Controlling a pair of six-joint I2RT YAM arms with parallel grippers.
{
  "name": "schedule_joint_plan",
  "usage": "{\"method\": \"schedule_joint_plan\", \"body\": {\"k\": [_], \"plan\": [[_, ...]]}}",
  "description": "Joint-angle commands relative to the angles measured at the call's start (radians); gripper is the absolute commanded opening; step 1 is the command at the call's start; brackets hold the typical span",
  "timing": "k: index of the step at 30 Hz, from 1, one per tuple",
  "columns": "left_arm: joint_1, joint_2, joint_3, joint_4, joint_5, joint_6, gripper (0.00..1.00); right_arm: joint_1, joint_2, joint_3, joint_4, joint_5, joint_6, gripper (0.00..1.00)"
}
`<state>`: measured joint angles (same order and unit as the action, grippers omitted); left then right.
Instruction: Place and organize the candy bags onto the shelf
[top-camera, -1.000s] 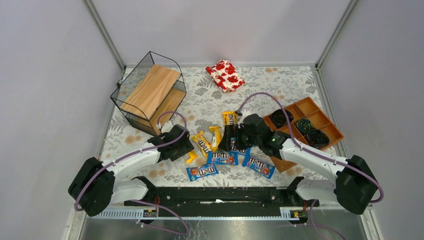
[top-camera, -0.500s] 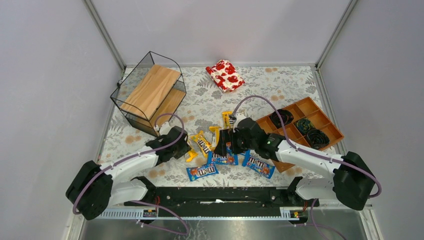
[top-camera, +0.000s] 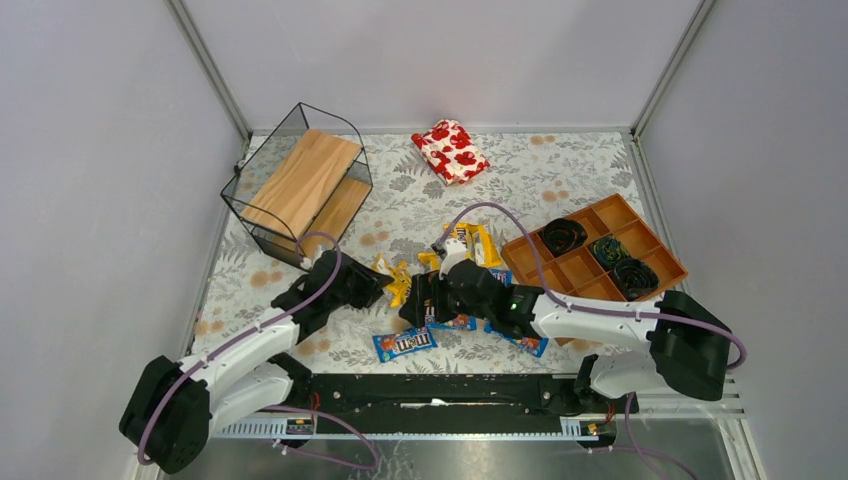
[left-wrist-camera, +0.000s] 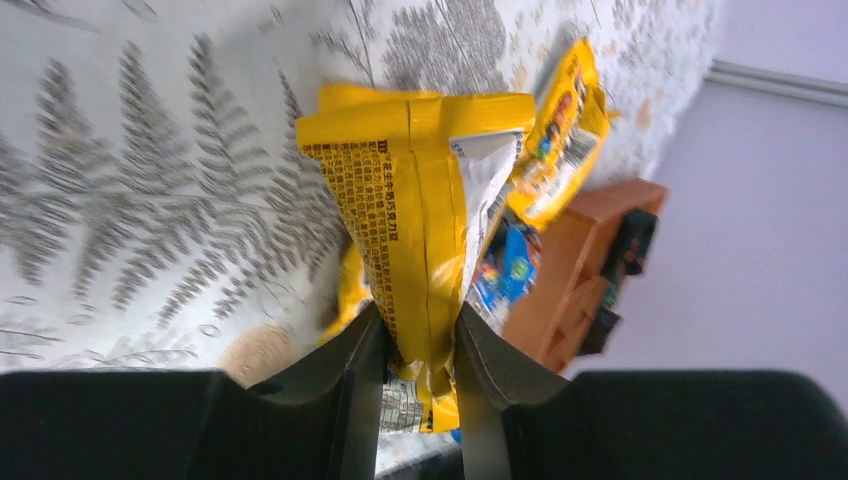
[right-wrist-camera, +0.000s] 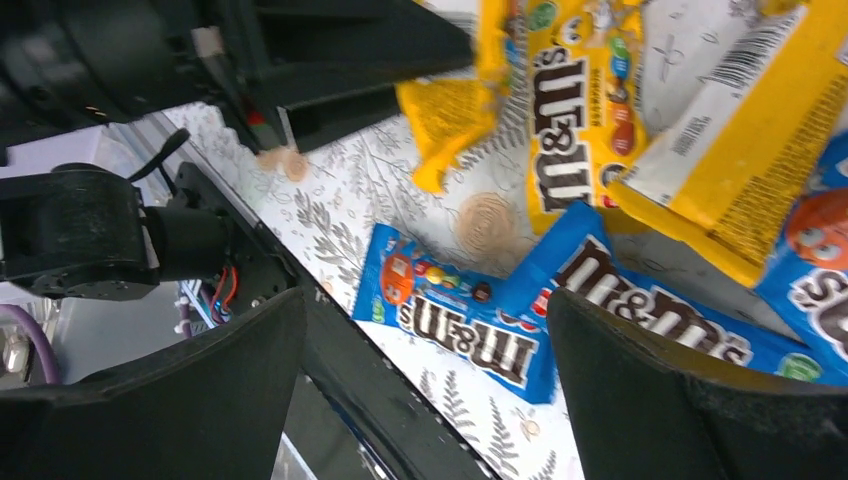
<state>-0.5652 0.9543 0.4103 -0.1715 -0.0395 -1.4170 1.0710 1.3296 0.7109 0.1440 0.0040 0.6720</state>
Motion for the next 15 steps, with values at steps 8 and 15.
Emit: {"method": "schedule_joint_plan", "body": {"k": [8,15], "plan": [[0.008,0.124,-0.106,0.492,0.355,-0.315,0.29,0.106,0.033,0.001,0.187,0.419,0.089,0.68],[0.007,0.093,-0.111,0.477,0.325,-0.342,0.29,0.104,0.053,-0.005,0.165,0.521,0.117,0.61]]}}
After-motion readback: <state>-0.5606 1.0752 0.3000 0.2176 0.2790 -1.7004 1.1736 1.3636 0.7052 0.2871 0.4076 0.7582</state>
